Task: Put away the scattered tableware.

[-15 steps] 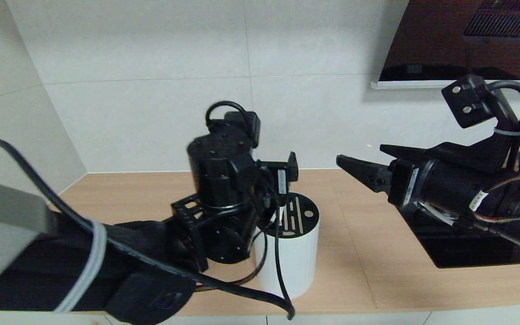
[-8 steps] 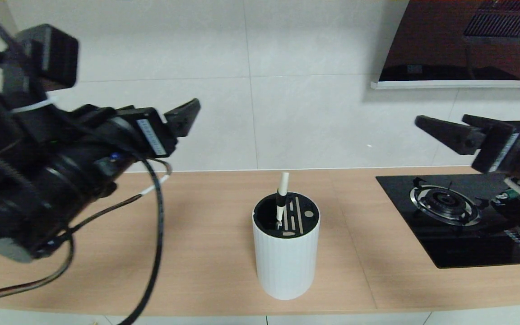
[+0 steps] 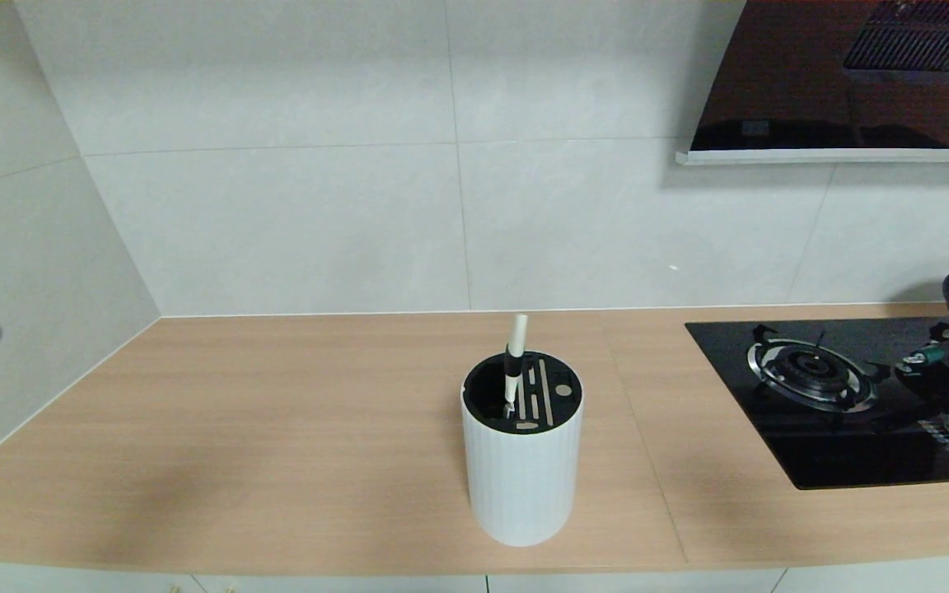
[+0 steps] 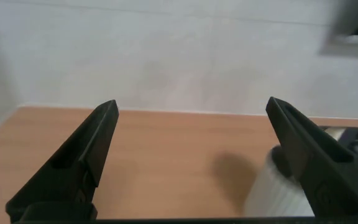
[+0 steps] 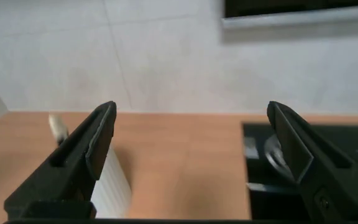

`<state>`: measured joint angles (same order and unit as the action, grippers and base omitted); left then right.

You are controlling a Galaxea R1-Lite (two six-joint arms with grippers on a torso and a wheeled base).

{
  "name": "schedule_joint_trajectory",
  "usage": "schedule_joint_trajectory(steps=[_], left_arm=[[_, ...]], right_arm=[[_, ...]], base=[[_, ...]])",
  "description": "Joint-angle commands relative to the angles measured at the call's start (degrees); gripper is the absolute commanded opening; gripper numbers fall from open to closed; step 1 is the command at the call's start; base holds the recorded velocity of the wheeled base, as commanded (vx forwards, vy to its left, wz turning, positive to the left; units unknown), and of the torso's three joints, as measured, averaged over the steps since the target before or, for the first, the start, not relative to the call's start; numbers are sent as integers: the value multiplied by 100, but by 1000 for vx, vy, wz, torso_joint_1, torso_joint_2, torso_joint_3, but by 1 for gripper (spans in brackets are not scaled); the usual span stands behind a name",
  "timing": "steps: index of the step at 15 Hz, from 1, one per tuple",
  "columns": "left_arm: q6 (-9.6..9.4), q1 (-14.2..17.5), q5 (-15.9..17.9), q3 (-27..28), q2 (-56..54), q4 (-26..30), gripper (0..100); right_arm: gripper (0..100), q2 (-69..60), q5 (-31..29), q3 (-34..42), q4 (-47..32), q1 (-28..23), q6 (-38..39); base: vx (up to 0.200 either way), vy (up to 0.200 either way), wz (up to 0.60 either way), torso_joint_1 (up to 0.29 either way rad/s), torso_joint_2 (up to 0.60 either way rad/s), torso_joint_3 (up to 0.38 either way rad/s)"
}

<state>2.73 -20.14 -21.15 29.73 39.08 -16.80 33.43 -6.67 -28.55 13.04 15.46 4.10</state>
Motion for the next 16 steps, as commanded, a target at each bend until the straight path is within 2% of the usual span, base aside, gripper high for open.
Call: schedule_joint_trajectory(steps=[1, 2, 4, 7, 8, 9, 10, 11, 12, 14, 16], left_arm=[[-150, 783, 261, -187, -2309, 1522, 100], [-150, 924, 498, -205, -2801, 1987, 100], [-159, 1117, 735, -214, -3346, 2488, 100], [-18, 1355, 173, -354, -3346, 2497, 100], [-9, 1434, 129, -389, -3346, 2497, 100], [-27, 1794, 129, -460, -3478, 2515, 100], [-203, 1979, 454, -583, -3891, 2559, 100], [-335, 2005, 559, -802, -3908, 2497, 100], [-291, 2005, 340, -1057, -3908, 2409, 100], [-370, 2005, 340, -1927, -3908, 2146, 100], [-493, 2005, 700, -2824, -3908, 1363, 100]], right_arm=[[100, -2086, 25, -195, -1515, -394, -348], [100, -2349, 25, -177, -1726, -447, -471], [100, -2771, 43, -151, -2148, -711, -533], [100, -2780, -151, 359, -2051, -992, -304], [100, -2833, -195, 482, -1981, -1185, -243], [100, -3264, 52, 746, -1955, -1546, -172], [100, -3343, 280, 1062, -1928, -1563, -172], [100, -3343, 52, 1273, -1779, -1572, -137], [100, -3343, -115, 1545, -1638, -1563, -181], [100, -3343, -98, 2231, -1252, -1563, -427], [100, -3343, 52, 2855, -707, -1563, -480]], base=[[0, 0, 0, 0, 0, 0], [0, 0, 0, 0, 0, 0], [0, 0, 0, 0, 0, 0], [0, 0, 0, 0, 0, 0], [0, 0, 0, 0, 0, 0], [0, 0, 0, 0, 0, 0], [0, 0, 0, 0, 0, 0], [0, 0, 0, 0, 0, 0], [0, 0, 0, 0, 0, 0], [0, 0, 0, 0, 0, 0], [0, 0, 0, 0, 0, 0]])
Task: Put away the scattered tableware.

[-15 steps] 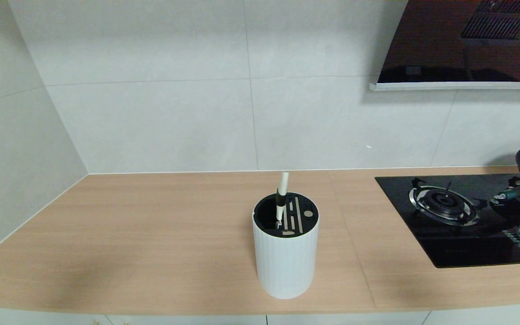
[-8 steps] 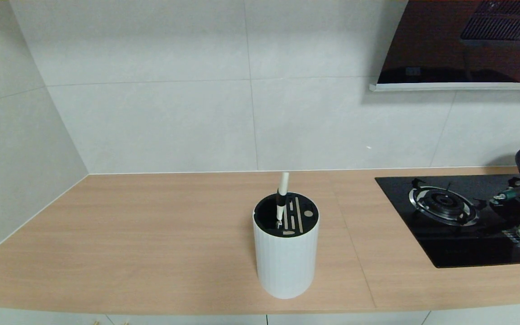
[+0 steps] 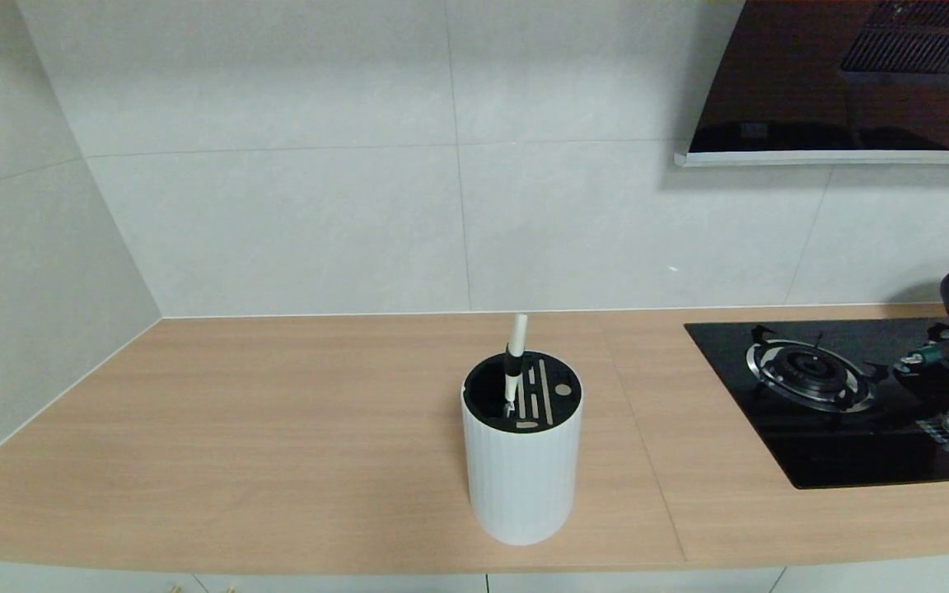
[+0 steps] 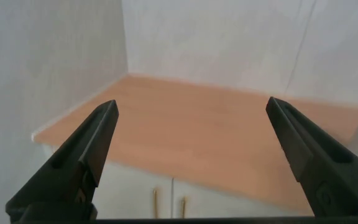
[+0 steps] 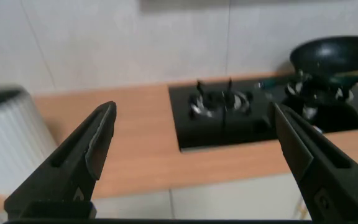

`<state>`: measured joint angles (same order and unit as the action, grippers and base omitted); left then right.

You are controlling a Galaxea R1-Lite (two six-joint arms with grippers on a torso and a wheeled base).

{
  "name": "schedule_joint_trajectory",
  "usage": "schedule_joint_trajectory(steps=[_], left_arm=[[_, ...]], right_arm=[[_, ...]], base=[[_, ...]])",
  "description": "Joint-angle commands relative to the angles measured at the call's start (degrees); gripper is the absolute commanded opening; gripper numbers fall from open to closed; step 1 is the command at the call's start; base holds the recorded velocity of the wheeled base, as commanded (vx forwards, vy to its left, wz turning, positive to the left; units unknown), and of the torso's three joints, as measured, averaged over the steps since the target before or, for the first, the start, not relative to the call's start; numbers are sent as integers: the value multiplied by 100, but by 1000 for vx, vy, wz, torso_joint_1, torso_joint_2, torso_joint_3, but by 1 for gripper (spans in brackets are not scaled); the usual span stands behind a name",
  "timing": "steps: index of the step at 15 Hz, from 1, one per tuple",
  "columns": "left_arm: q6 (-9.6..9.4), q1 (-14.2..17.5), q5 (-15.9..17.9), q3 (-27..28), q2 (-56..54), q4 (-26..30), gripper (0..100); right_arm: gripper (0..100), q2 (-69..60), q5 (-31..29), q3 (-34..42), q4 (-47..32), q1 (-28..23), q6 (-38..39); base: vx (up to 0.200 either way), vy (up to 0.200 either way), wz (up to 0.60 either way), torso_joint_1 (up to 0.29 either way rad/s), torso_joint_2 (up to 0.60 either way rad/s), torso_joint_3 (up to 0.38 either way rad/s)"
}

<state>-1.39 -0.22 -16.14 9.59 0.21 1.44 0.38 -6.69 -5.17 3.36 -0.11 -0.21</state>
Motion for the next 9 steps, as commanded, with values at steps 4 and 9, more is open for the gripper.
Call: schedule_joint_trajectory(steps=[4, 9], left_arm=[[-221, 13, 1087, -951, -21, -372, 100], [-28, 13, 1614, -951, -21, -126, 100]], right_arm=[[100, -29, 810, 499, -424, -7, -199], [100, -29, 924, 508, -345, -7, -261]], base=[[0, 0, 0, 0, 0, 0], [0, 0, 0, 0, 0, 0]])
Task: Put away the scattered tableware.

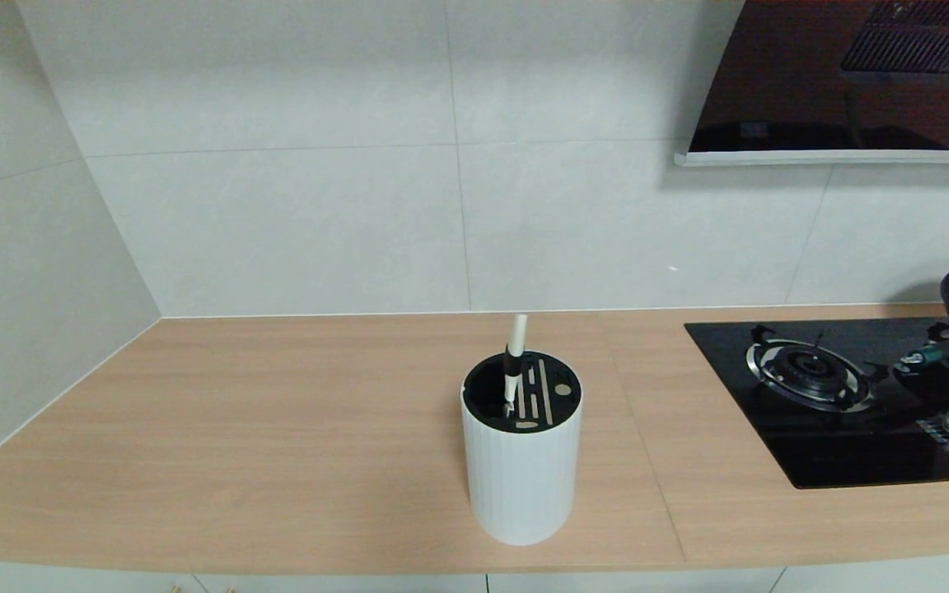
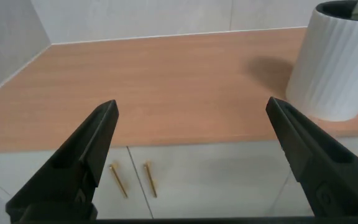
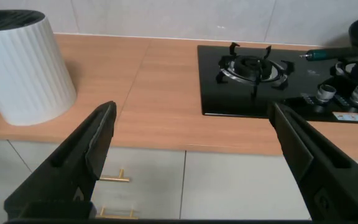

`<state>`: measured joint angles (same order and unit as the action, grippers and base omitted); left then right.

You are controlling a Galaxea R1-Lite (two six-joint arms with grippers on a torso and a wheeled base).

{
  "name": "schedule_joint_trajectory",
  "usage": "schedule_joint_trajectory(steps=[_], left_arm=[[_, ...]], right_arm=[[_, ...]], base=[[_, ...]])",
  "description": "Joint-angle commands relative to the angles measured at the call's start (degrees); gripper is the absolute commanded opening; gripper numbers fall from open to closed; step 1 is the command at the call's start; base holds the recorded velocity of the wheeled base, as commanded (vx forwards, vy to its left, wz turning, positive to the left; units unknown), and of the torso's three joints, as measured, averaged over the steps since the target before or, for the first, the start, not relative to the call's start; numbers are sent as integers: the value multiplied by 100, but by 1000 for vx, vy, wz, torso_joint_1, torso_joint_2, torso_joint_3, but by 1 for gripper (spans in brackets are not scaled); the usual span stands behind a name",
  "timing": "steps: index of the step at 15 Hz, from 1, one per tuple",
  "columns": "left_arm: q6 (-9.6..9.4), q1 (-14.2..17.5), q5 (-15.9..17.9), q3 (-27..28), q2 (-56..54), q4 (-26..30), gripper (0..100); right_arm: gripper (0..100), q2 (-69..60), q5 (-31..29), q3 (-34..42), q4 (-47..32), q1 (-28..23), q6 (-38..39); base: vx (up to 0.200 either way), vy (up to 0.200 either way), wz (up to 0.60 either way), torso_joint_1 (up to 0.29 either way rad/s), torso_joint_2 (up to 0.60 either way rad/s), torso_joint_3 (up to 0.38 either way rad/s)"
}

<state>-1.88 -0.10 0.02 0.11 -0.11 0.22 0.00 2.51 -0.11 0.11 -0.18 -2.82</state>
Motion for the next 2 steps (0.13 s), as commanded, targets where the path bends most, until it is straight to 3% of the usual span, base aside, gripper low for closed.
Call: schedule_joint_trajectory(steps=[1, 2], left_arm=[[-6, 1, -2, -2, 11, -4, 100], [3, 1, -2, -2, 11, -4, 100]], right_arm=[[100, 9, 4, 2, -20, 1, 0], [100, 9, 4, 2, -20, 1, 0]], base=[[0, 0, 0, 0, 0, 0], [0, 0, 0, 0, 0, 0]])
